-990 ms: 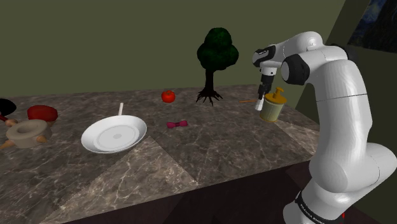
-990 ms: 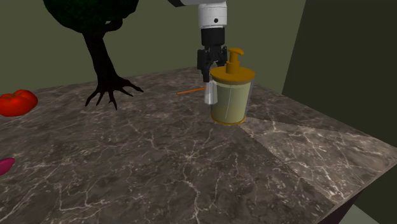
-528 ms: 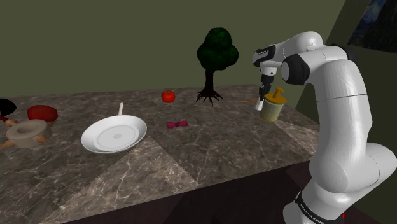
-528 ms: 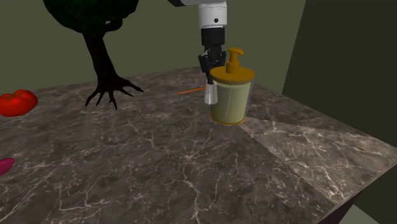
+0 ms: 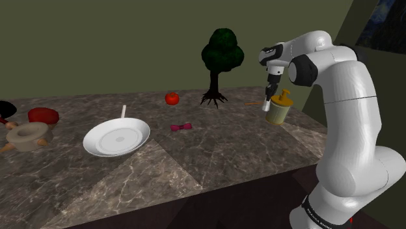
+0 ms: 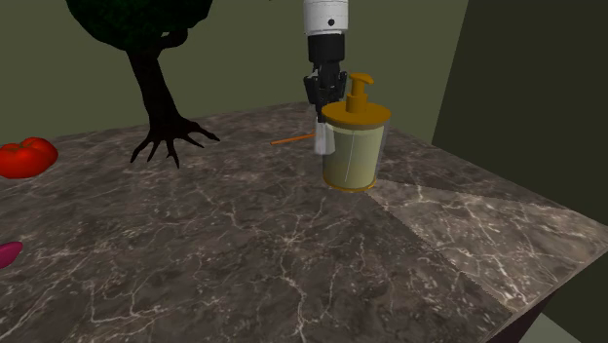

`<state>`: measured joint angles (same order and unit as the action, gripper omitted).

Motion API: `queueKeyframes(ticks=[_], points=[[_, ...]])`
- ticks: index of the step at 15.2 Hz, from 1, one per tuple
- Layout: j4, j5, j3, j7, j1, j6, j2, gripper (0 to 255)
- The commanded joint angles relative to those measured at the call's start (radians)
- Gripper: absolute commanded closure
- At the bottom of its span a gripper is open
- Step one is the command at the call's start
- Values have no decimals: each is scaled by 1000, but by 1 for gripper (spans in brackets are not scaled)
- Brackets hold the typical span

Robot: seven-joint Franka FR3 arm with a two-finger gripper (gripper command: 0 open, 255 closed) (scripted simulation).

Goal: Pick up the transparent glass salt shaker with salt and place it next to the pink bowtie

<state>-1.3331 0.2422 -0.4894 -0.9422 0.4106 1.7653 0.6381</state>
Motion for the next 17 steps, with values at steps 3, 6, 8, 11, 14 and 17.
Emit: queueKeyframes(ticks=[3,6,8,11,14,17], points=[[39,-6,-4,3,4,-49,-11,255],[72,-9,-6,5,8,-85,-16,255],[95,-11,-7,6,11,-111,-19,255],[135,-12,-8,8,17,-150,-20,255],[179,-12,-9,10,25,-192,-19,255],[229,-11,-9,12,34,-235,-14,255]])
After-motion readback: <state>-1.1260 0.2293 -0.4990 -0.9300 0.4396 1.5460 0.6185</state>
